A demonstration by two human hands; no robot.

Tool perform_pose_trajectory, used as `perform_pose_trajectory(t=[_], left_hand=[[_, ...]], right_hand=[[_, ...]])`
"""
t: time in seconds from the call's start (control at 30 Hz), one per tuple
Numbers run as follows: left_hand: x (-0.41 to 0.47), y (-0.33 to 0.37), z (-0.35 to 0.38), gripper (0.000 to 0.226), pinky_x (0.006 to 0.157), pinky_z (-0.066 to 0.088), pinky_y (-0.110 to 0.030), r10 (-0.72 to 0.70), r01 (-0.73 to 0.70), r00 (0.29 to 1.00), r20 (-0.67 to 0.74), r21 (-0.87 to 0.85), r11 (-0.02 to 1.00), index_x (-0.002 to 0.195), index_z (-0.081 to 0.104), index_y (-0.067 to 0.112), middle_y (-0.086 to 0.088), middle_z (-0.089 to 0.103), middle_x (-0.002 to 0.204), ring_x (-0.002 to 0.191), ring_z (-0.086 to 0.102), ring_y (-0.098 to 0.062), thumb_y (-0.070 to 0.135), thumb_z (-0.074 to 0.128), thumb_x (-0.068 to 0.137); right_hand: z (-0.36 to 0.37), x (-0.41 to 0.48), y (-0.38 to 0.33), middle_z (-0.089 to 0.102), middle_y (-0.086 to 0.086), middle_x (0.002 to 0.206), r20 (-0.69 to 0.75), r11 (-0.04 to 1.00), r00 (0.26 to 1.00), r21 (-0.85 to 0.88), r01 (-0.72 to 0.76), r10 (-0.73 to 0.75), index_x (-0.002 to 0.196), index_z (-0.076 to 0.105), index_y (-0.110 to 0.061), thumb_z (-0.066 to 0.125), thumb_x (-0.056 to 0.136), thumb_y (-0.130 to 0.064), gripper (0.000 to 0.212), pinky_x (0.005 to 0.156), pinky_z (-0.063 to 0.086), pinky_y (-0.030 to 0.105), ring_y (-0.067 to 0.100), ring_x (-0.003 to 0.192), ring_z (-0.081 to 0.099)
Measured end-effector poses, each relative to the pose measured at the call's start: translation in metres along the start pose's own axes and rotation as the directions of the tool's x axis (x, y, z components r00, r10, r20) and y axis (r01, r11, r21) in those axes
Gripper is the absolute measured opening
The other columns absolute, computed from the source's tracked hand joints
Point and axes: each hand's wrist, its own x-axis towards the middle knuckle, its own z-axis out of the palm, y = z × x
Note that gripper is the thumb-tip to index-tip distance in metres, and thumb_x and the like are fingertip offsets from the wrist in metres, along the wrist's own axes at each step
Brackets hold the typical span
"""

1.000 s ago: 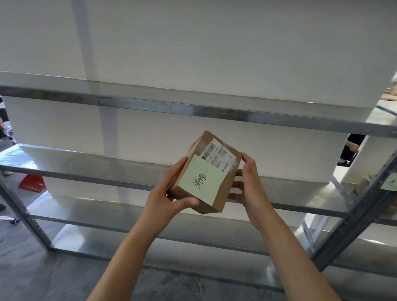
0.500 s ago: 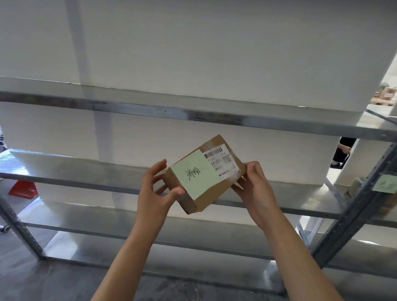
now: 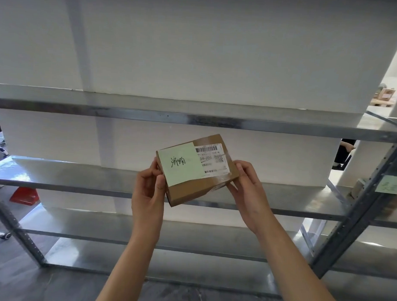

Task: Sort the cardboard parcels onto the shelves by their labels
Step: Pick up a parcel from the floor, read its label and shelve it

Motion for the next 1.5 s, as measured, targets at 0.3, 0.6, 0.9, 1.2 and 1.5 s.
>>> perform_pose_trajectory(t=[0.3, 0.6, 0.9, 1.2, 1.5], left_hand=[[0.006, 0.01, -0.011, 0.025, 0.075, 0.048, -0.002, 0.02, -0.021, 1.0, 0.005, 0.122, 0.992, 0.119, 0.066, 0.037, 0.026, 0.067, 0.114, 0.099, 0.058, 0.019, 0.035, 0.047, 0.103], [-0.002, -0.004, -0.038, 0.04, 0.112, 0.047, -0.037, -0.034, 0.02, 0.993, 0.111, 0.122, 0.992, 0.146, 0.051, 0.038, 0.012, 0.061, 0.142, 0.134, 0.054, -0.006, 0.029, 0.042, 0.107], [-0.008, -0.008, -0.081, 0.049, 0.119, 0.038, -0.047, -0.107, 0.108, 0.993, -0.056, 0.024, 0.994, 0.148, 0.051, 0.033, 0.007, 0.062, 0.143, 0.138, 0.053, -0.011, 0.044, 0.04, 0.101], [0.006, -0.001, -0.133, 0.036, 0.122, 0.033, -0.039, -0.187, 0.204, 0.93, -0.316, 0.021, 0.979, 0.127, 0.064, 0.055, 0.024, 0.065, 0.135, 0.133, 0.053, 0.003, 0.034, 0.041, 0.108], [0.049, 0.006, -0.159, 0.037, 0.108, 0.043, -0.022, -0.059, 0.112, 0.844, -0.533, 0.067, 0.991, 0.128, 0.063, 0.044, 0.027, 0.069, 0.127, 0.125, 0.058, 0.009, 0.024, 0.039, 0.109]], right_hand=[[0.018, -0.005, 0.003, 0.072, -0.008, 0.124, -0.028, 0.996, 0.998, -0.064, -0.055, 0.054, 0.13, 0.062, -0.037, 0.044, 0.104, -0.028, 0.033, 0.108, 0.05, 0.04, 0.009, 0.119, 0.064], [0.034, -0.012, 0.006, 0.073, -0.013, 0.122, 0.027, 0.992, 0.999, -0.121, -0.024, 0.027, 0.131, 0.061, -0.039, 0.041, 0.105, -0.032, 0.034, 0.113, 0.045, 0.038, 0.008, 0.123, 0.063], [0.077, -0.002, 0.04, 0.072, -0.018, 0.123, 0.177, 0.977, 0.971, -0.168, -0.132, 0.162, 0.134, 0.057, -0.044, 0.046, 0.09, -0.049, 0.046, 0.116, 0.04, 0.045, 0.01, 0.124, 0.061], [0.137, 0.03, 0.097, 0.07, -0.012, 0.128, 0.35, 0.956, 0.89, -0.131, -0.264, 0.293, 0.141, 0.056, -0.032, 0.048, 0.089, -0.05, 0.056, 0.117, 0.04, 0.043, 0.011, 0.127, 0.06], [0.208, 0.095, 0.123, 0.071, -0.007, 0.128, 0.565, 0.955, 0.777, -0.076, -0.285, 0.277, 0.139, 0.059, -0.029, 0.049, 0.087, -0.05, 0.057, 0.115, 0.042, 0.042, 0.011, 0.126, 0.062]])
